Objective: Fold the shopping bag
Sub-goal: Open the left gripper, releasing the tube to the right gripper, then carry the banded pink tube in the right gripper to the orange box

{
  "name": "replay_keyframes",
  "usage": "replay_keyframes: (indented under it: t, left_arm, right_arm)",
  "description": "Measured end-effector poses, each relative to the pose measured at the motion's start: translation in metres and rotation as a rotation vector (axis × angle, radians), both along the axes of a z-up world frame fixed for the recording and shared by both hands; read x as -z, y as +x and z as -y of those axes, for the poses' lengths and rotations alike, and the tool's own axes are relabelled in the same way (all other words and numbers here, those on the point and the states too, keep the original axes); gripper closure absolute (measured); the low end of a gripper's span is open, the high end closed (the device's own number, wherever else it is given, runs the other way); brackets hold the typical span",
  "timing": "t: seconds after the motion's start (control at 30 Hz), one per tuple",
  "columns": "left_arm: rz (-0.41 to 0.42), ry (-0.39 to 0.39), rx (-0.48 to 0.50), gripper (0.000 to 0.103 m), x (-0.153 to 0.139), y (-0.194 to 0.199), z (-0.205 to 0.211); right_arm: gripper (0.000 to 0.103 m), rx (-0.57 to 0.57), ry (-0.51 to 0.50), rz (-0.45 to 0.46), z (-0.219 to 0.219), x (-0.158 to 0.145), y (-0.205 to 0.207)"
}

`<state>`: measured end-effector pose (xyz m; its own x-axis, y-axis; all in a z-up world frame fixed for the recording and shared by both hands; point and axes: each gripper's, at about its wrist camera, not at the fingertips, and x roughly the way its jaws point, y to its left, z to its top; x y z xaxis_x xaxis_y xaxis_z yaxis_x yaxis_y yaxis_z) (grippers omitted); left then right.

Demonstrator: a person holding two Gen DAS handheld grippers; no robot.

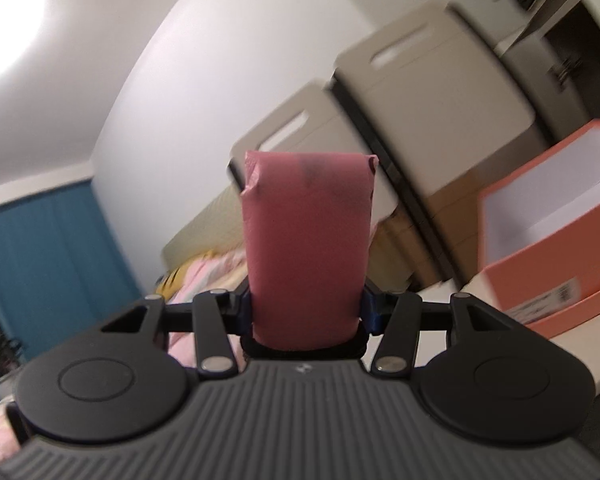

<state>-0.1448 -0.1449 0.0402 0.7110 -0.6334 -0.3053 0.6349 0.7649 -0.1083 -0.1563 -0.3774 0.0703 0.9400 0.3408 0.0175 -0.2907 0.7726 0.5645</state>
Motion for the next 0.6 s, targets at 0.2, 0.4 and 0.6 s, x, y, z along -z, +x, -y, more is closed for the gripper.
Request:
replay_keyframes:
  t: [0.2,0.4,0.6]
  left_arm:
    - [0.004,0.002,-0.051,0.042,-0.027,0.002,-0.007]
    - [-0.034,-0.031,-0.15,0.031,-0.049,0.021,-0.023]
    - [-0.033,0.014,-0.237,0.018,-0.05,0.055,-0.049]
  right_arm:
    - [0.05,0.164,0.038,0.135,0.022,-0.01,-0.028]
    - [0.05,0.254,0.004,0.135,0.026,-0.011,-0.039]
    - [0.05,0.276,-0.047,0.075,0.007,-0.009,-0.021]
